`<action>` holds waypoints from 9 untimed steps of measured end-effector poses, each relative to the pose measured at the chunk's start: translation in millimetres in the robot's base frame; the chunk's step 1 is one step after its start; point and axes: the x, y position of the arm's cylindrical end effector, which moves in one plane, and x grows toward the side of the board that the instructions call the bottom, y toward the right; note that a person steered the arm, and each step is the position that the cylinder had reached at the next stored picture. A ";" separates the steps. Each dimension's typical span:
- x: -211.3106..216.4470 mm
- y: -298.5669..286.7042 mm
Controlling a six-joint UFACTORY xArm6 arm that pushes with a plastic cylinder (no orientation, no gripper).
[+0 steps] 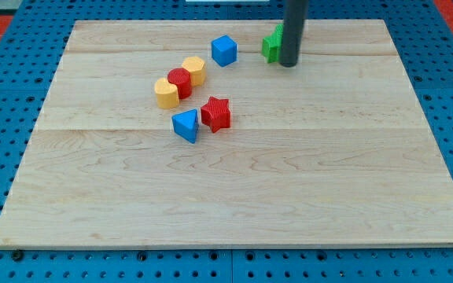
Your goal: Place the green star below the green circle
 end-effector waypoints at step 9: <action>-21.6 -62.5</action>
